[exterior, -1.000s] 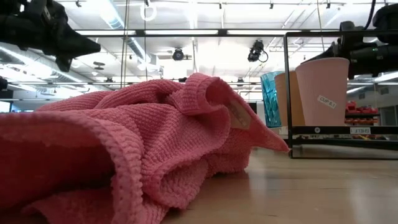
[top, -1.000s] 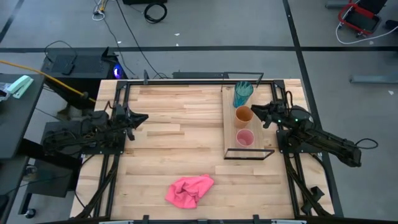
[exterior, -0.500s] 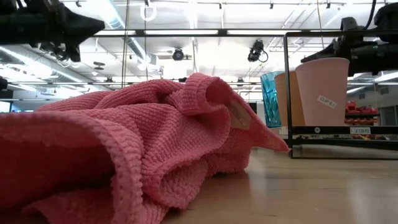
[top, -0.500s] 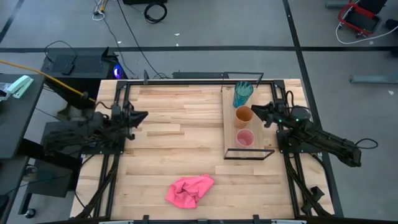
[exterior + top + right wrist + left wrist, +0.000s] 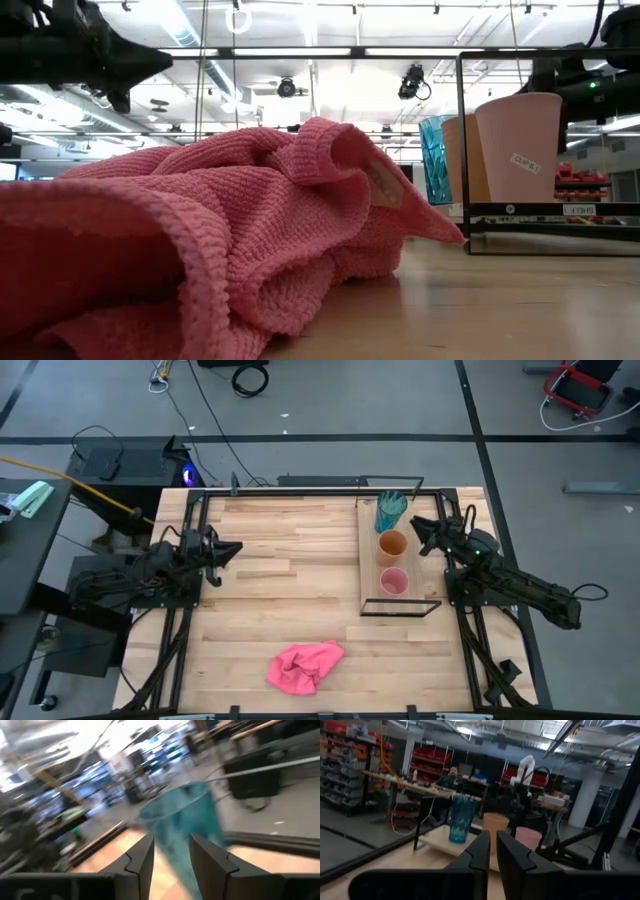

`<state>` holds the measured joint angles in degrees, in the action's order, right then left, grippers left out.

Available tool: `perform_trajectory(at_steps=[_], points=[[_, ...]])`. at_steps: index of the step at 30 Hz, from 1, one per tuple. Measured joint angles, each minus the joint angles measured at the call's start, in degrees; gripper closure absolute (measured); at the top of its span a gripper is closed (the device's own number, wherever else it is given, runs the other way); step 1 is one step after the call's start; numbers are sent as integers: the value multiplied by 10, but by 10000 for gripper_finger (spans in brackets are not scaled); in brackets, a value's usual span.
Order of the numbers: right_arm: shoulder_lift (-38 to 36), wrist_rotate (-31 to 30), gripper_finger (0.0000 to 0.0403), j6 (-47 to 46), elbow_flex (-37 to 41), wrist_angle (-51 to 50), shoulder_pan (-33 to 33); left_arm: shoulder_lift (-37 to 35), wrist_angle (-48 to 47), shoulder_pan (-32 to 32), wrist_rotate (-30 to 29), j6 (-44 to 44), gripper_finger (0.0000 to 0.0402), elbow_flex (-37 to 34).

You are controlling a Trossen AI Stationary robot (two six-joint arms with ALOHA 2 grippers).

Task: Stack small to large cups/mugs on shelf
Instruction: Return to Home Position

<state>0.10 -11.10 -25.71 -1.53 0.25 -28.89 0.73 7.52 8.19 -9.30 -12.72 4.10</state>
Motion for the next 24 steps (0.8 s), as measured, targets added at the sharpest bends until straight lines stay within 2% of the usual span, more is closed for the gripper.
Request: perform_trajectory(at_steps=[2,5,11,24], points=[[0,-29,273,1,0,2,-7,0,-12,0,0,-7,364,0],[1,-39,273,9,0,2,-27,0,-14,0,0,-11,368,0],[2,-36,273,15,0,3,-77,0,-15,0,-1,14,370,0],[2,-19,273,50,0,2,-180,0,-17,0,-1,5,368,0]])
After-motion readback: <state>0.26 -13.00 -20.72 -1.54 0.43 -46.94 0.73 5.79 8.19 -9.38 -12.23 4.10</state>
